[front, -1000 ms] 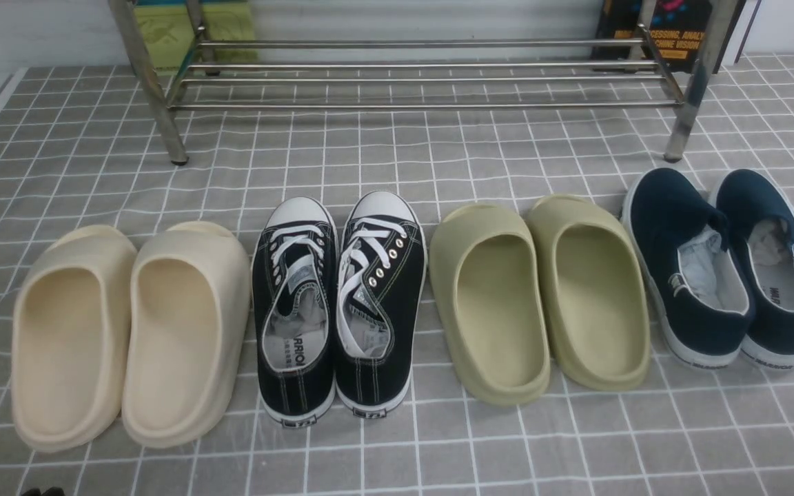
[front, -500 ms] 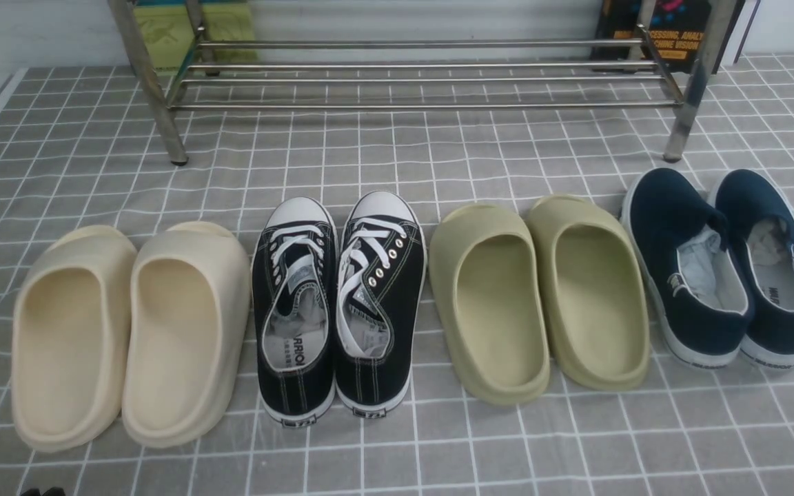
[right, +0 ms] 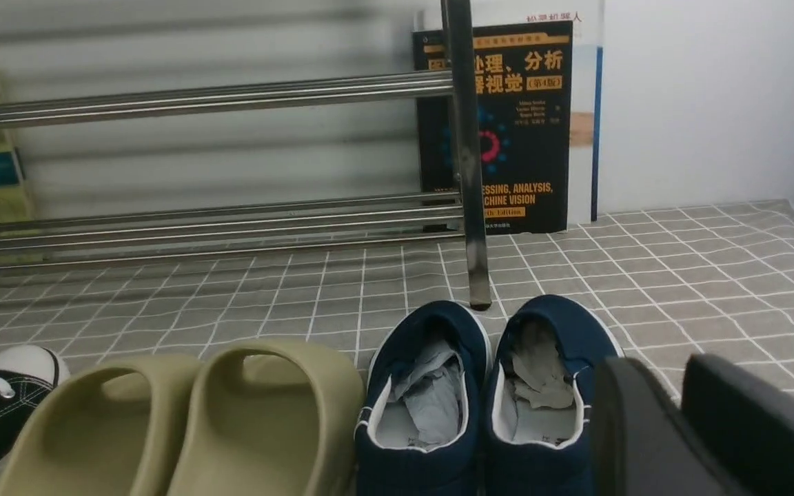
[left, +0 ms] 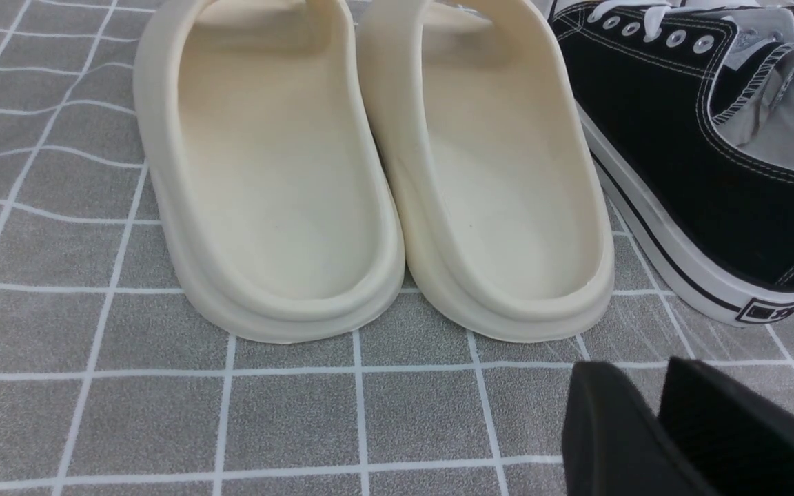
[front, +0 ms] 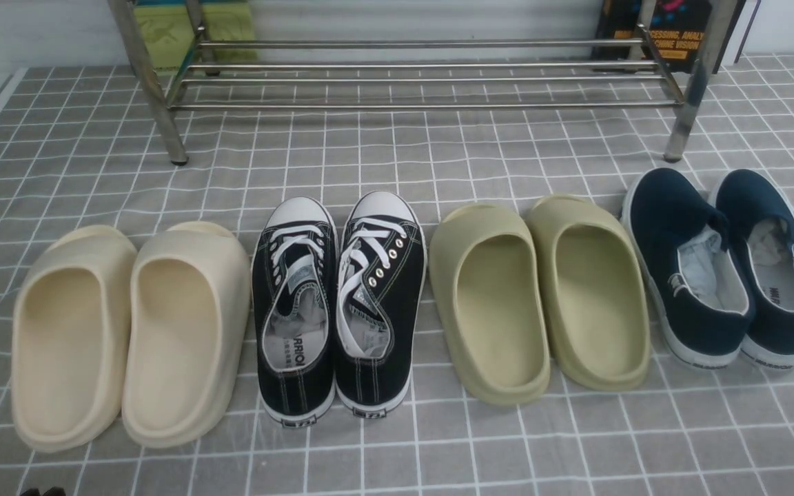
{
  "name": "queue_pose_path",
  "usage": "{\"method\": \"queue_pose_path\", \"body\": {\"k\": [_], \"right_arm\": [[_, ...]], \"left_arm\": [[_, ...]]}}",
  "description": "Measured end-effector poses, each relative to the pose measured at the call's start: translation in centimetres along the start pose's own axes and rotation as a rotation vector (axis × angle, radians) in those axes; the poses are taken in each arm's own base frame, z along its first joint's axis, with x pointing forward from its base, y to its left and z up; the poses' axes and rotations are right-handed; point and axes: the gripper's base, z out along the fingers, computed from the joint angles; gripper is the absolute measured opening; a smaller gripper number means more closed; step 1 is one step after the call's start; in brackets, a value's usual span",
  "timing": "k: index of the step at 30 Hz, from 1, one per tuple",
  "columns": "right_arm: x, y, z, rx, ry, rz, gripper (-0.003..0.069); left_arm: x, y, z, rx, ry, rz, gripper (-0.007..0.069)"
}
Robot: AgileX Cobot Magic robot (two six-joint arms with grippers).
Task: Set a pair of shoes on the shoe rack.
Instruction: Use the right arm to grab the shoe closest to it
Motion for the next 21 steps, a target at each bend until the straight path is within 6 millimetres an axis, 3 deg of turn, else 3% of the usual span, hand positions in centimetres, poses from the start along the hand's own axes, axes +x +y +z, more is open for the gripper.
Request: {"method": "queue_pose_path", "body": {"k": [10,13,16,18,21], "right_arm": [[-0.9,1.3,-0.1,-0.142,-0.099,-0.075,0.0157],[-1.9,2.4,-0.5,-0.268,-0.206,0.004,0.0163],[-3.7,2.7,-0.9,-0.300,-0.289,0.077,0.0164],[-6.4,2.5,-1.0,-0.252,-0.329,0.137,0.0166],[-8.9,2.2,-0.5,-0.179,-0.304,0.147,0.0166]], "left_arm": [[0.0,0.0,0.0,0.000,0.000,0.000,0.0146],[0.0,0.0,0.0,0.000,0.000,0.000,0.0151],[0.0,0.0,0.0,0.000,0.000,0.000,0.0154],[0.0,0.0,0.0,0.000,0.000,0.000,0.0155],[0.0,0.0,0.0,0.000,0.000,0.000,0.0158]]}}
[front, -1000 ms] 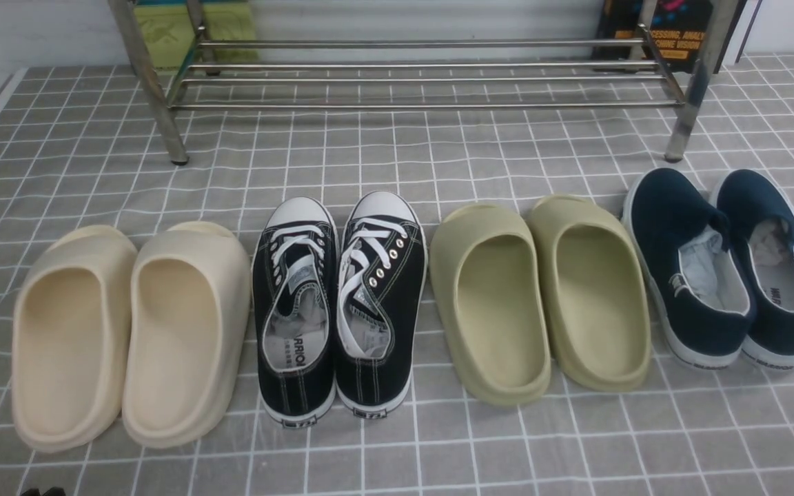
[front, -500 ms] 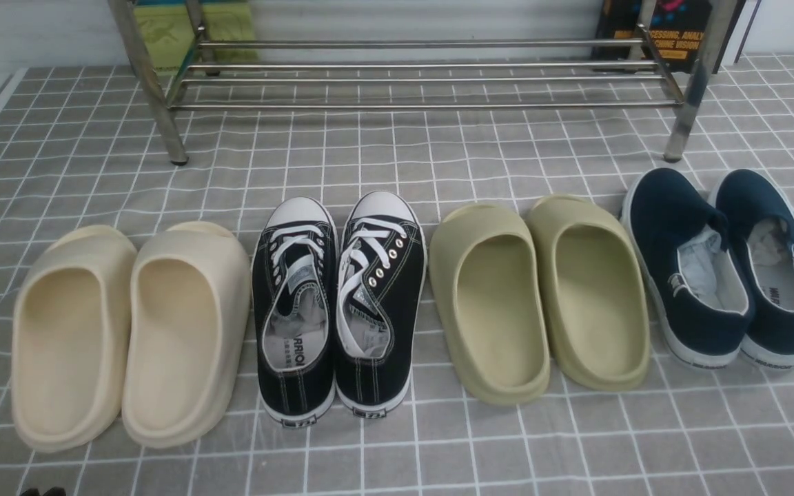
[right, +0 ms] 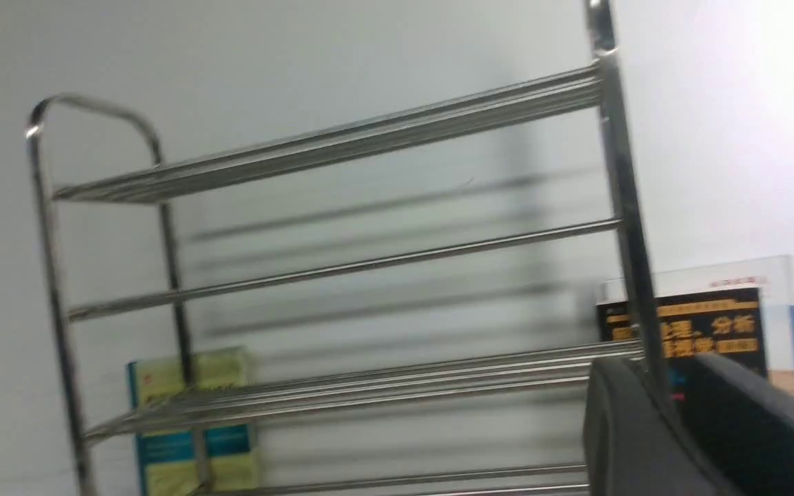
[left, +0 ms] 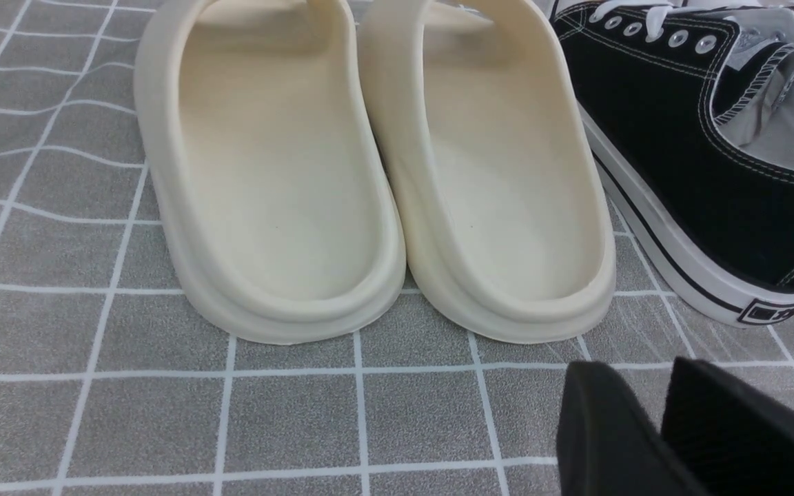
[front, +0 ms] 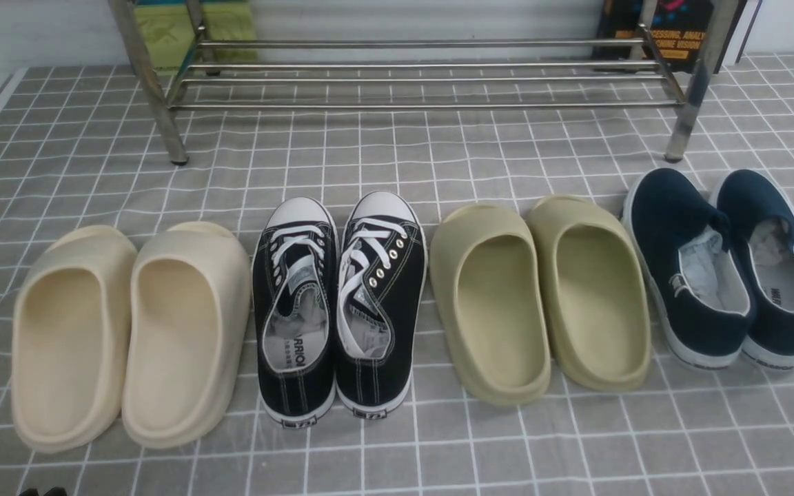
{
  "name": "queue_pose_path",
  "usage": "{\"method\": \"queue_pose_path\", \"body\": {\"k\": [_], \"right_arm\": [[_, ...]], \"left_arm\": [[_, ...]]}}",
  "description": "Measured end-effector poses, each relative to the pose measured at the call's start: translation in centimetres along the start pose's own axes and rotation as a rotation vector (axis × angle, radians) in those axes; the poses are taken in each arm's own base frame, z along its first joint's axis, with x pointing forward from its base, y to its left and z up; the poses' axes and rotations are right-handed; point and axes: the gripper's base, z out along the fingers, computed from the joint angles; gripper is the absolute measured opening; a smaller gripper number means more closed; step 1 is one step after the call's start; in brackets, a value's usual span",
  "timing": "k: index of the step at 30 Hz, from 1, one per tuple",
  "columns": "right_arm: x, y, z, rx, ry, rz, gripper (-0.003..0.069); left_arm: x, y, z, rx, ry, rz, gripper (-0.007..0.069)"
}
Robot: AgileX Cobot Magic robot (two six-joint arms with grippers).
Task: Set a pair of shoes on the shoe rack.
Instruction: Use the right arm to grab the shoe closest to it
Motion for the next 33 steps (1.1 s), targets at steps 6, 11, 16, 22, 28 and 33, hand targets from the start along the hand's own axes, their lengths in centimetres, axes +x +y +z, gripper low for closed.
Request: {"method": "queue_pose_path", "body": {"k": [6,11,16,22,28,33], "right_arm": [[-3.5,-1.4,6.9,0.223,0.270,-0.172,0.0176],[-2.1,-2.4,11.0,0.233,0.409,-0.264,0.0178],[1.5,-3.0,14.3,0.134,0.510,-0.279,0.0184],[4.9,-4.1,16.5,0.255,0.709,-0.184,0.0184],[4.8,-2.7,19.5,0.402,1.019,-0.393,0.0177],[8.5,-2.2,22.3,0.331,1.552,-0.358,0.0164]], "left_arm": [[0.0,0.0,0.0,0.000,0.000,0.000,0.0168],[0.0,0.0,0.0,0.000,0.000,0.000,0.0174],[0.0,0.0,0.0,0.000,0.000,0.000,0.0179],[0.0,0.0,0.0,0.000,0.000,0.000,0.0182],[0.0,0.0,0.0,0.000,0.000,0.000,0.0184],[0.0,0.0,0.0,0.000,0.000,0.000,0.0188]]}}
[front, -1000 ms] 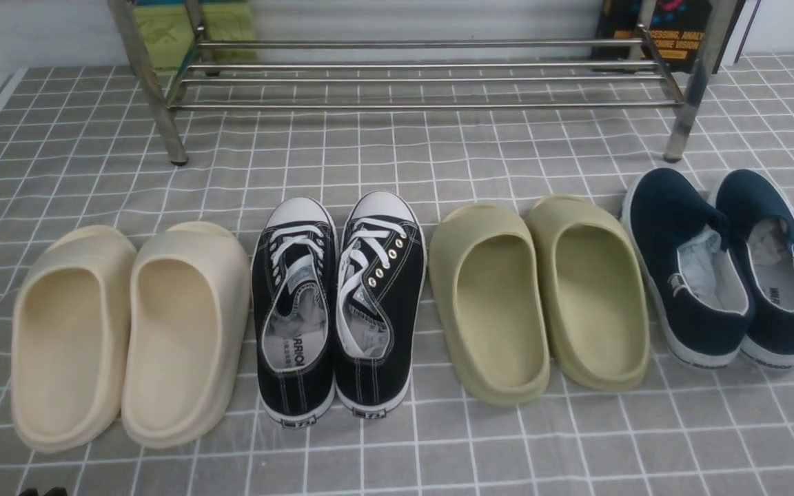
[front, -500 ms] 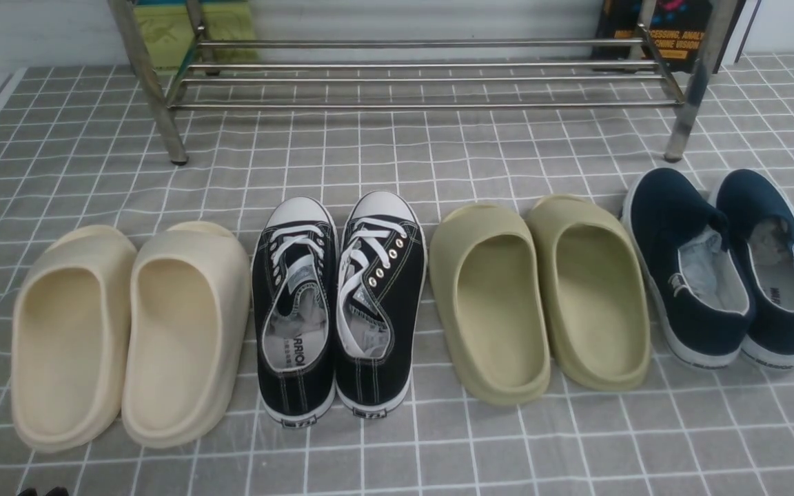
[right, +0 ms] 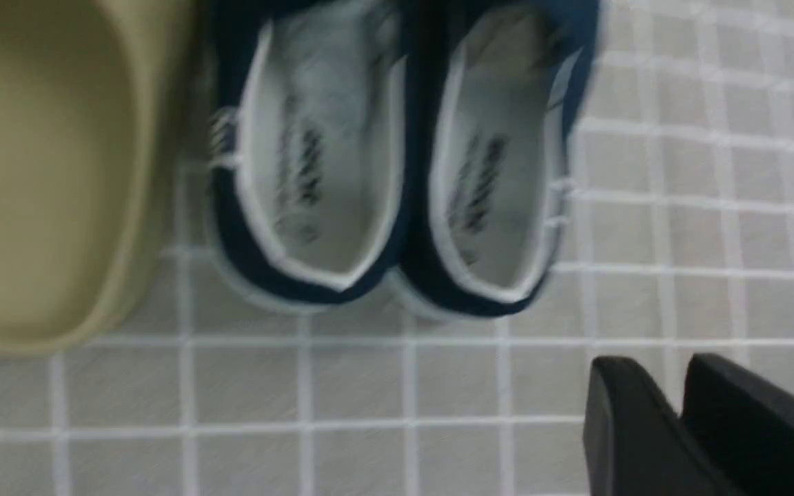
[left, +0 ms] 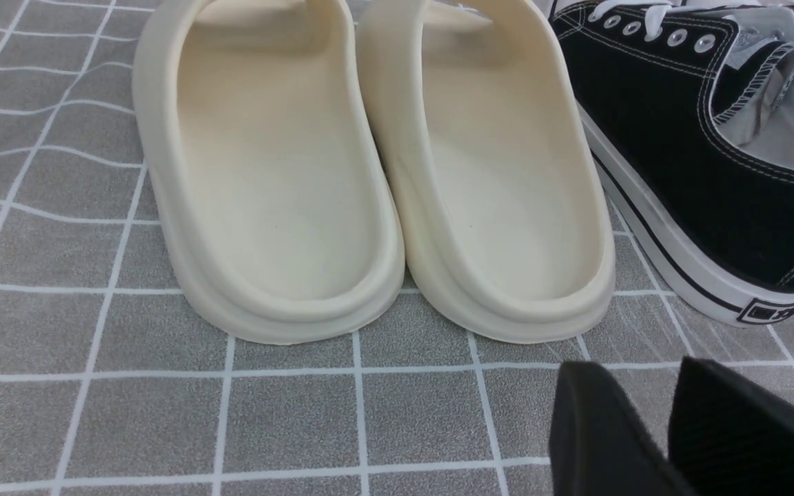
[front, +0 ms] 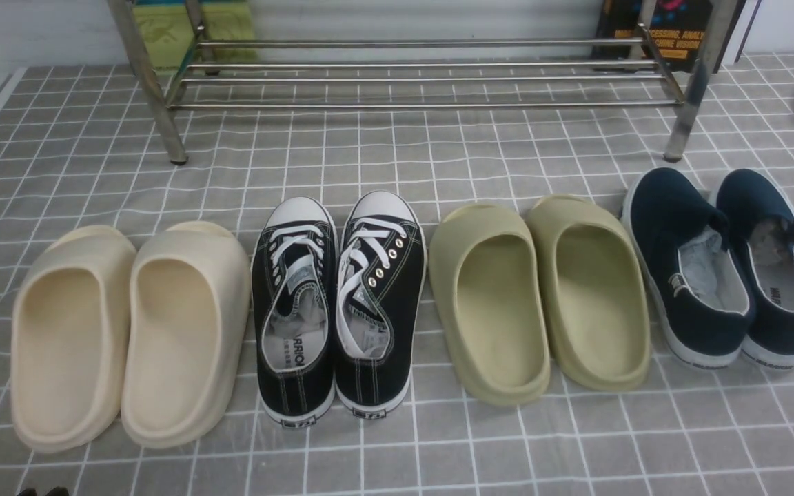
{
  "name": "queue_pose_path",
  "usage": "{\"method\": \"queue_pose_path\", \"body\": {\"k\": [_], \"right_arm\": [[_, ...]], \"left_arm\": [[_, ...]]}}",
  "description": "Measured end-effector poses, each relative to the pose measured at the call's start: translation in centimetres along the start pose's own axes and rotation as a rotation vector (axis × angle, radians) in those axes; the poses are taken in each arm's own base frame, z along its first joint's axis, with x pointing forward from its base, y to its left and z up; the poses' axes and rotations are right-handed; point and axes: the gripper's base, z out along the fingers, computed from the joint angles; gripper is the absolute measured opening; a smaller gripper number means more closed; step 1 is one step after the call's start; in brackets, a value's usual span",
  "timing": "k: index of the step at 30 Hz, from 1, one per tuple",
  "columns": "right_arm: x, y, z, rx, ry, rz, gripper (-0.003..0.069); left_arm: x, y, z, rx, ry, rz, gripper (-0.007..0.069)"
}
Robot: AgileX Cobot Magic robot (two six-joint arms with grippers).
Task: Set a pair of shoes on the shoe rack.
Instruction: Use the right arm to grab the shoe closest to it, then use the right arm to put a shoe into the shoe rack
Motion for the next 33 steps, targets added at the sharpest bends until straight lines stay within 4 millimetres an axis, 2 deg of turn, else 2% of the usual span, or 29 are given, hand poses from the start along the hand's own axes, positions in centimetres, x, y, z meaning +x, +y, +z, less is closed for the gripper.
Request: {"method": "queue_pose_path", "body": {"k": [1,2,3,4,6,8,9,10,12,14,16,19,20,21,22,24,27,30,33], "right_arm": [[-1.0,0.7,1.3,-0.077,0.048,0.005,0.0173],[-1.2,0.8,1.3,-0.087,0.045,0.008,0.0175],[-2.6,1.7,3.0,-0.159,0.052,0.029,0.0213],[-2.8,1.7,2.9,-0.165,0.043,0.033,0.0213],[-4.3,2.6,5.0,-0.204,0.012,0.053,0.0302],[-4.9,3.0,6.4,-0.207,0.000,0.063,0.0386],[-5.0,3.1,6.8,-0.207,0.000,0.067,0.0395],[-5.2,3.3,8.2,-0.206,0.009,0.075,0.0453],[-5.2,3.7,9.5,-0.205,0.027,0.079,0.0486],[-5.2,4.0,11.1,-0.202,0.055,0.082,0.0487],[-5.1,4.3,12.3,-0.198,0.072,0.079,0.0449],[-4.9,4.5,13.6,-0.192,0.095,0.070,0.0282],[-4.9,4.5,13.7,-0.191,0.096,0.066,0.0253],[-4.9,4.5,13.8,-0.187,0.095,0.045,0.0130],[-4.9,4.4,13.7,-0.185,0.091,0.037,0.0081],[-5.0,4.4,13.4,-0.179,0.091,0.022,0.0052],[-5.5,3.7,11.4,-0.154,0.097,-0.004,0.0057],[-6.3,3.4,7.9,-0.148,0.091,-0.031,0.0057],[-7.3,4.1,4.0,-0.157,0.051,-0.106,0.0057]], "left_arm": [[0.0,0.0,0.0,0.000,0.000,0.000,0.0190],[0.0,0.0,0.0,0.000,0.000,0.000,0.0190],[0.0,0.0,0.0,0.000,0.000,0.000,0.0190],[0.0,0.0,0.0,0.000,0.000,0.000,0.0190],[0.0,0.0,0.0,0.000,0.000,0.000,0.0191],[0.0,0.0,0.0,0.000,0.000,0.000,0.0193],[0.0,0.0,0.0,0.000,0.000,0.000,0.0193],[0.0,0.0,0.0,0.000,0.000,0.000,0.0195],[0.0,0.0,0.0,0.000,0.000,0.000,0.0197],[0.0,0.0,0.0,0.000,0.000,0.000,0.0197],[0.0,0.0,0.0,0.000,0.000,0.000,0.0199],[0.0,0.0,0.0,0.000,0.000,0.000,0.0204],[0.0,0.0,0.0,0.000,0.000,0.000,0.0204],[0.0,0.0,0.0,0.000,0.000,0.000,0.0205],[0.0,0.0,0.0,0.000,0.000,0.000,0.0206],[0.0,0.0,0.0,0.000,0.000,0.000,0.0207],[0.0,0.0,0.0,0.000,0.000,0.000,0.0209],[0.0,0.0,0.0,0.000,-0.001,0.000,0.0209],[0.0,0.0,0.0,0.000,-0.001,0.000,0.0209]]}}
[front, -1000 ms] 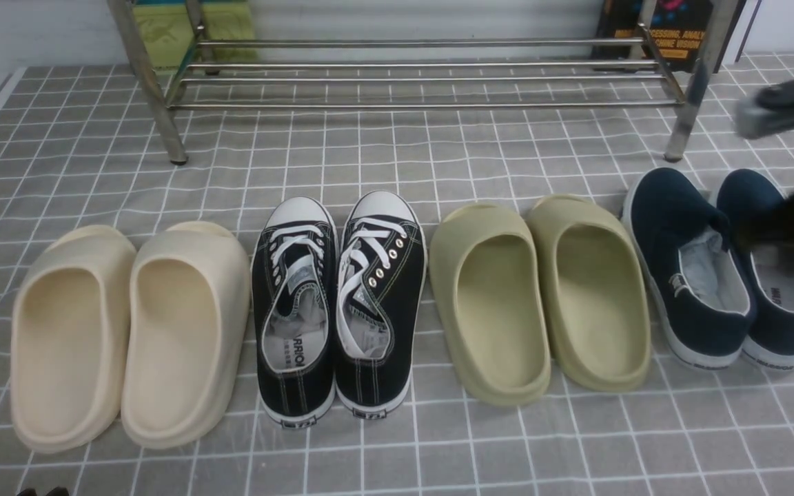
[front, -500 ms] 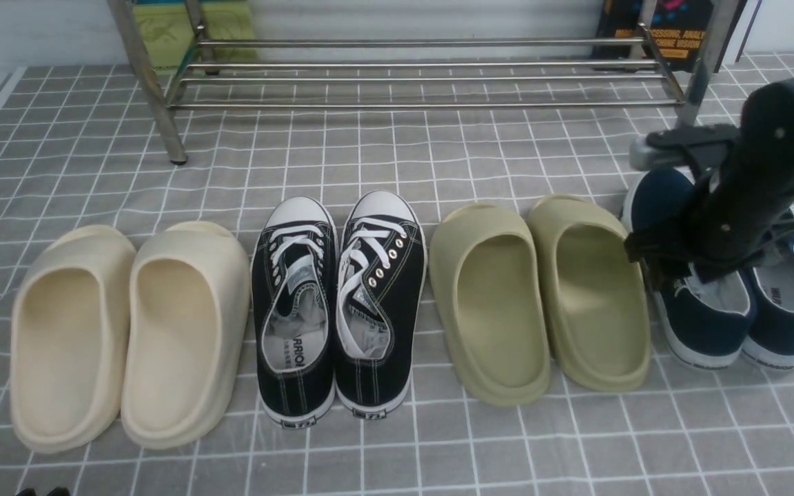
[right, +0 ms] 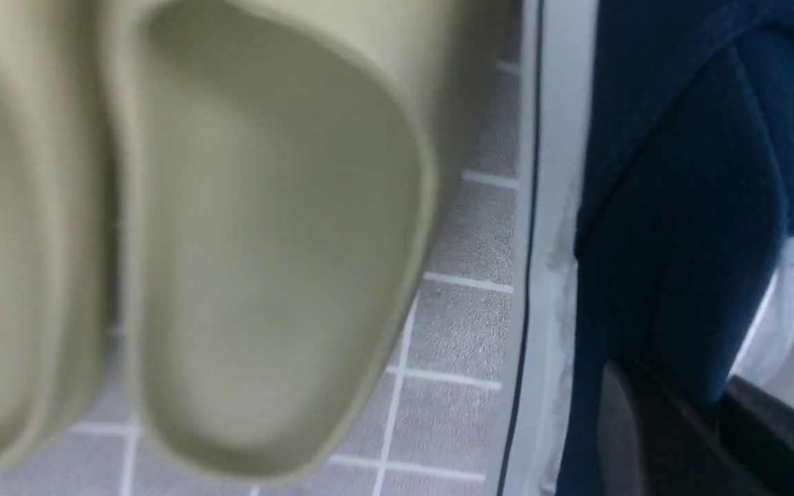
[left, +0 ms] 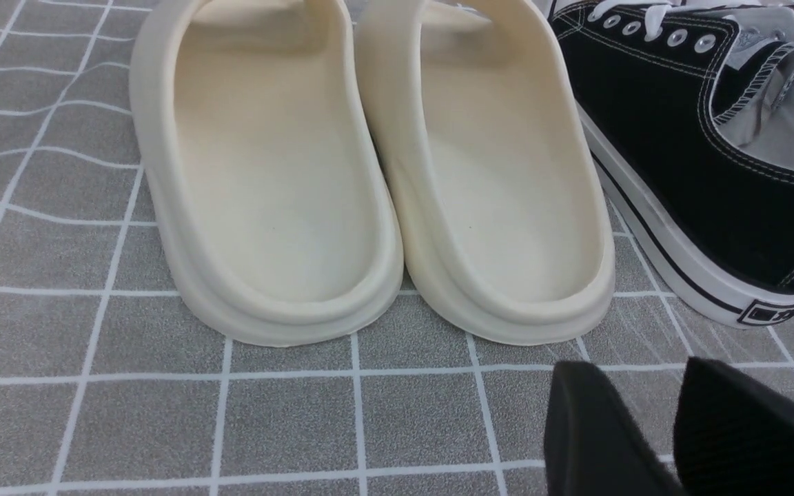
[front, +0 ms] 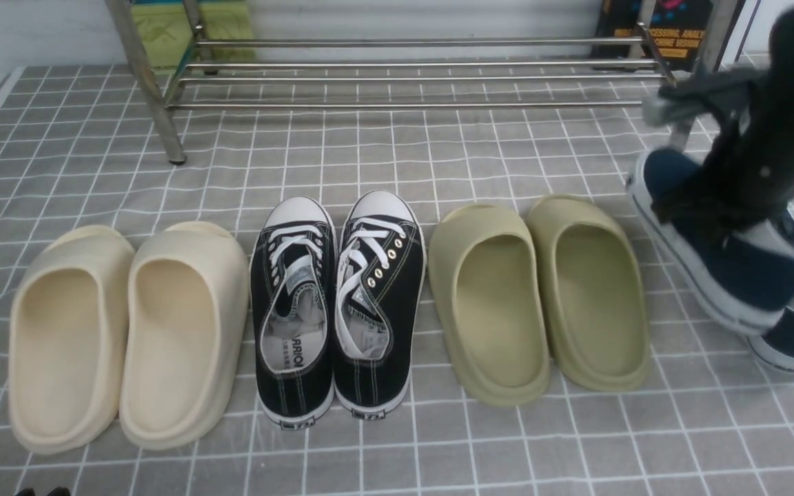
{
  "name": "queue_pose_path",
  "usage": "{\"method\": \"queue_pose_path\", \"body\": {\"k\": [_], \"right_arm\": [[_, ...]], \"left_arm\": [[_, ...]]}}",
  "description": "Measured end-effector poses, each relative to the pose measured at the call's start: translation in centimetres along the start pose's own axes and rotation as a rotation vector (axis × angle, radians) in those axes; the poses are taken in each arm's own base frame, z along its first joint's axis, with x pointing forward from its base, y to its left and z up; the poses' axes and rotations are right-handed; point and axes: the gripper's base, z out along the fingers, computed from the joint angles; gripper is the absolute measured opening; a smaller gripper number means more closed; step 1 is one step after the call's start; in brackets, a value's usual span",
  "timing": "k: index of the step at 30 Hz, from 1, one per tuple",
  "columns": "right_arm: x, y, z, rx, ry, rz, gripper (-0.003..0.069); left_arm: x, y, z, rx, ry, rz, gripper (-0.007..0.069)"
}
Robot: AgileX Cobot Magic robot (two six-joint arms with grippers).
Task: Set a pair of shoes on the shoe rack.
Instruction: Use the right arm to put a shoe into the shoe rack
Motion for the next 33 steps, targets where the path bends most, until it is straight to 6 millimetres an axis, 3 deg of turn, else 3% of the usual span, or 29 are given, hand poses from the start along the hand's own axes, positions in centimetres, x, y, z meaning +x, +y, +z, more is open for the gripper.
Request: {"method": "queue_pose_path", "body": {"k": [3,7,14,15,19,20,23,33], "right_arm": [[-1.4,1.2,-2.6,-0.010,-0.086,-0.084,0.0057],[-3.7,1.9,-2.8,-0.021,-0.167,-0.110,0.0057],[-10.0,2.4,1.0,0.005,-0.244,-0.115,0.0057],[-10.0,2.4,1.4,0.005,-0.236,-0.116,0.0057],[-13.4,2.6,3.6,0.018,-0.320,-0.108,0.0057],[-13.5,2.6,3.3,0.019,-0.330,-0.106,0.0057],[-15.1,2.3,4.9,0.007,-0.391,-0.081,0.0057],[-16.6,-2.1,6.4,-0.028,-0.532,0.056,0.0057]], "left_arm": [[0.0,0.0,0.0,0.000,0.000,0.000,0.0209],[0.0,0.0,0.0,0.000,0.000,0.000,0.0209],[0.0,0.0,0.0,0.000,0.000,0.000,0.0216],[0.0,0.0,0.0,0.000,0.000,0.000,0.0216],[0.0,0.0,0.0,0.000,0.000,0.000,0.0218],[0.0,0.0,0.0,0.000,0.000,0.000,0.0218],[0.0,0.0,0.0,0.000,0.000,0.000,0.0221],[0.0,0.0,0.0,0.000,0.000,0.000,0.0225]]}}
